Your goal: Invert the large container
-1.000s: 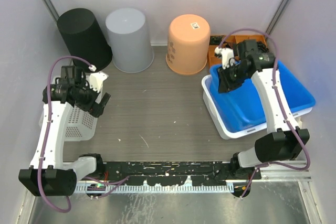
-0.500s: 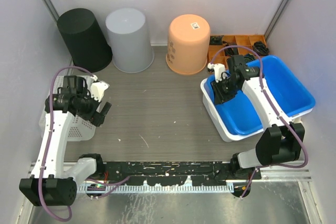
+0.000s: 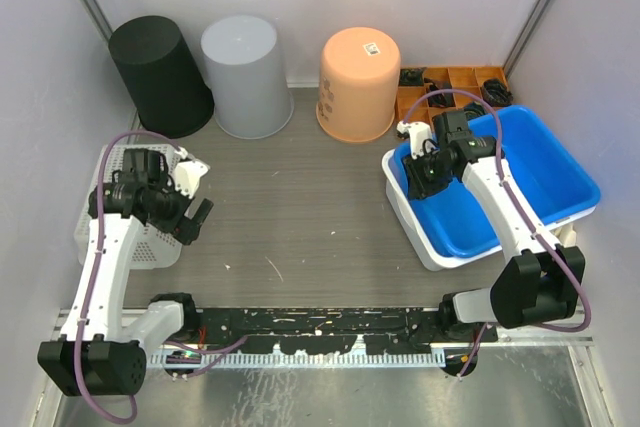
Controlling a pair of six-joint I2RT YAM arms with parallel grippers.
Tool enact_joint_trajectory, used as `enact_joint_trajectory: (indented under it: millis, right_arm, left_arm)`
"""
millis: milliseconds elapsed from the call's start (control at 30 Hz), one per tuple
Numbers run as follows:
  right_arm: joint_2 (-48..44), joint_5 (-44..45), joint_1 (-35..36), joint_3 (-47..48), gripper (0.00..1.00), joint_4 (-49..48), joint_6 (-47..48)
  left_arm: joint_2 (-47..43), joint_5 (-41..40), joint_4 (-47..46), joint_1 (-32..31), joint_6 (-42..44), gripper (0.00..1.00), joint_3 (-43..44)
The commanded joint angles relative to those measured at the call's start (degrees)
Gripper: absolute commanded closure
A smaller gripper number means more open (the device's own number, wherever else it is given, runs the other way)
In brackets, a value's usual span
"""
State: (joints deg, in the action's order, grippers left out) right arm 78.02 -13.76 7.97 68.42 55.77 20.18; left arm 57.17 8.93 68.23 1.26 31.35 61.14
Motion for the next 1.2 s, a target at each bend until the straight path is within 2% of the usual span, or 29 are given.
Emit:
enact_joint_trajectory:
  millis: [0, 67, 100, 233, 300, 333, 400, 433, 633, 833, 967, 1167]
  right_arm:
    - [3.5, 22.5, -3.4, -3.9, 0.65, 6.7, 8.0]
    - [3.6, 22.2, -3.4, -3.9, 0.43, 7.0, 8.0]
    - [3.5, 22.3, -3.4, -4.0, 0.34, 7.0, 8.1]
    - [3.5, 22.7, -3.3, -4.3, 0.32, 7.8, 8.7]
    - [3.5, 23.3, -3.3, -4.4, 0.4, 7.6, 8.7]
    - [3.4, 23.6, -3.3, -4.5, 0.5, 7.5, 8.6]
    - [3.7, 24.0, -3.0, -4.7, 0.95, 7.5, 8.2]
    - [3.8, 24.0, -2.8, -4.9, 0.98, 7.6, 8.1]
    - [1.5, 21.1, -1.5, -2.7, 0.99, 8.4, 7.6]
    - [0.4, 11.9, -1.5, 13.9, 0.99, 19.5, 7.5]
    - [-1.0, 9.2, -1.6, 22.3, 0.99, 22.7, 6.6]
    - [-0.3, 3.4, -1.6, 34.6, 0.99, 26.9, 4.8]
  left_arm:
    - [-1.5, 0.1, -2.0, 0.3, 1.1, 0.02, -0.8]
    - [-1.7, 0.0, -2.1, 0.3, 1.3, 0.01, -1.2]
    - [-1.8, -0.1, -2.1, 0.3, 1.3, 0.01, -1.3]
    - [-2.0, -0.6, -2.1, 0.3, 1.7, 0.02, -1.6]
    - [-2.1, -0.6, -2.2, 0.3, 1.7, 0.02, -1.7]
    - [-2.1, -0.5, -2.3, 0.3, 1.7, 0.02, -1.8]
    - [-2.0, -0.3, -2.4, 0.4, 1.7, 0.01, -1.9]
    - [-2.0, -0.2, -2.4, 0.3, 1.6, 0.01, -1.8]
    - [-1.9, -0.7, -2.2, 0.3, 1.8, 0.01, -1.4]
    - [-1.1, -1.3, -0.5, 0.3, 2.3, 0.01, 0.8]
    - [-0.8, -1.3, 0.5, 0.3, 1.9, 0.03, 2.8]
    - [0.1, -1.5, 1.0, 0.3, 1.3, 0.11, 5.5]
